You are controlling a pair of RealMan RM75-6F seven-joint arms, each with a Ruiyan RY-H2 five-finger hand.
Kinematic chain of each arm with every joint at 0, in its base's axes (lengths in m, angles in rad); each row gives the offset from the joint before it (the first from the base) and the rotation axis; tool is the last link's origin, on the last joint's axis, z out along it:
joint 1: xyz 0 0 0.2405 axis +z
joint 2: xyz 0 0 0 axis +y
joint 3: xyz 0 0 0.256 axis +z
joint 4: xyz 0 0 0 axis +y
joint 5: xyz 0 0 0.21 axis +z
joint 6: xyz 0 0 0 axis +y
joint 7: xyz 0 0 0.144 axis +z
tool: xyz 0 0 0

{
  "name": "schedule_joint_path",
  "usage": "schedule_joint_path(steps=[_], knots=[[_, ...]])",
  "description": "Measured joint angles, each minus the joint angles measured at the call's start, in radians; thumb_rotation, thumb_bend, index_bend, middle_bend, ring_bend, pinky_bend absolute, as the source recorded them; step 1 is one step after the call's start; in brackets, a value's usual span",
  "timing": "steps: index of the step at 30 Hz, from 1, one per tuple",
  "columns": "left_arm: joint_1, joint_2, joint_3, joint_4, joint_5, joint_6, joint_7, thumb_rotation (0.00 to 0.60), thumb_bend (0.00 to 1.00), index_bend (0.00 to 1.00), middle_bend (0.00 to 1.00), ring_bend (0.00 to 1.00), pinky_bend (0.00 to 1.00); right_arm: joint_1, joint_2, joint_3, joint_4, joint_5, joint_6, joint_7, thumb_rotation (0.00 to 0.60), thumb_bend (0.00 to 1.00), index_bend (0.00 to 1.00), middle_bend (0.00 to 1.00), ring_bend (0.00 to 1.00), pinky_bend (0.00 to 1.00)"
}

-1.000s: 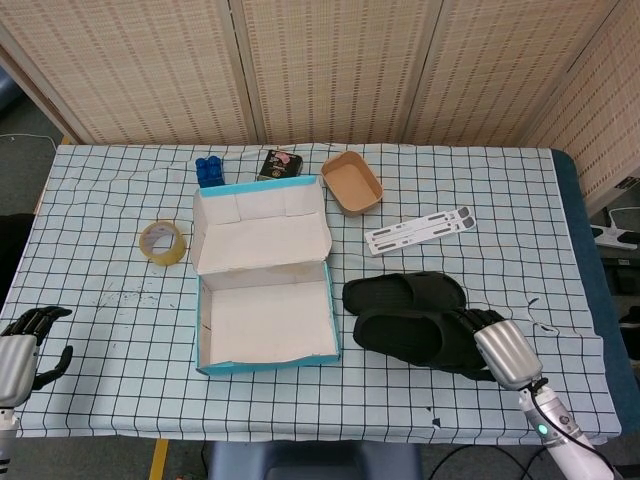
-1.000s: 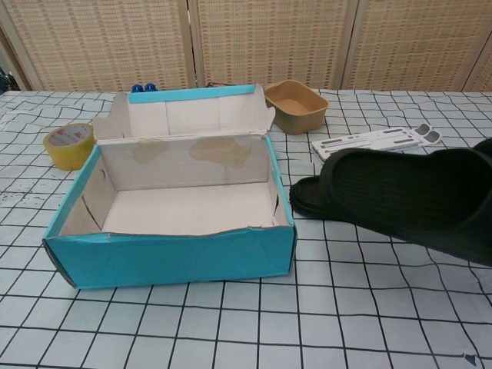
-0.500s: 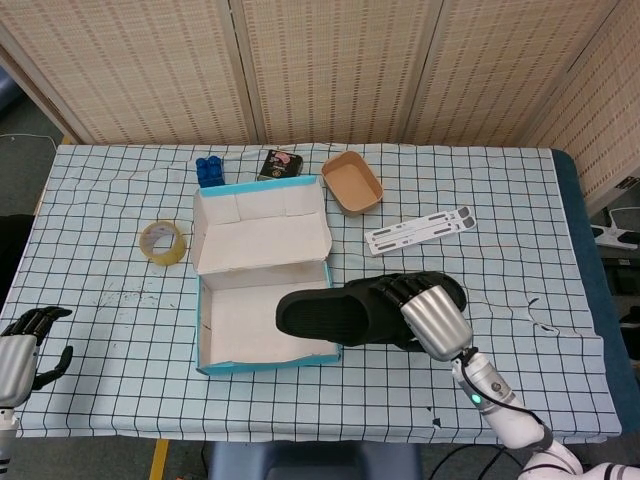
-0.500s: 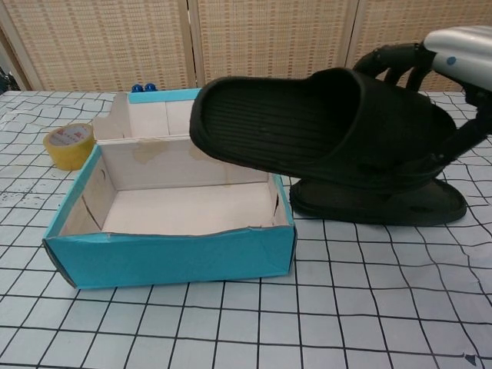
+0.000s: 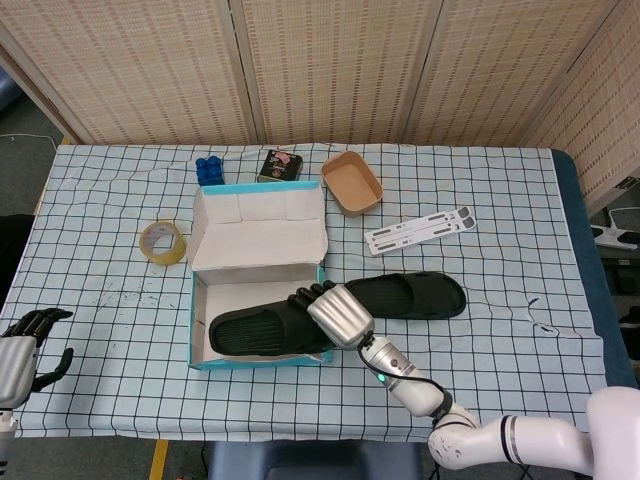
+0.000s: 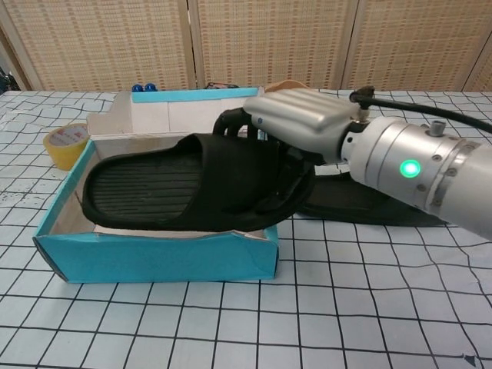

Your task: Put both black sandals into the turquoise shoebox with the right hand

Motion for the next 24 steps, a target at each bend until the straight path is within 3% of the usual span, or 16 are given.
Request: schedule_joint_path(steps=[12, 24], knots=[[-0.003, 0.001, 0.001, -0.002, -0.006, -0.010, 0.005, 0.600, 0.40, 0.25, 0.23, 0.19, 0.35, 0.042, -0.045, -0.022, 0.071, 0.030, -0.011, 0.058, 0.600, 0.04, 0.73, 0.59, 0.50, 0.44], [-0.004, 0.002, -0.001, -0.003, -0.018, -0.019, 0.009, 0.600, 0.40, 0.25, 0.23, 0.19, 0.35, 0.084, -0.048, 0.009, 0.005, 0.123, 0.026, -0.021, 0.600, 0.04, 0.73, 0.59, 0.50, 0.45]])
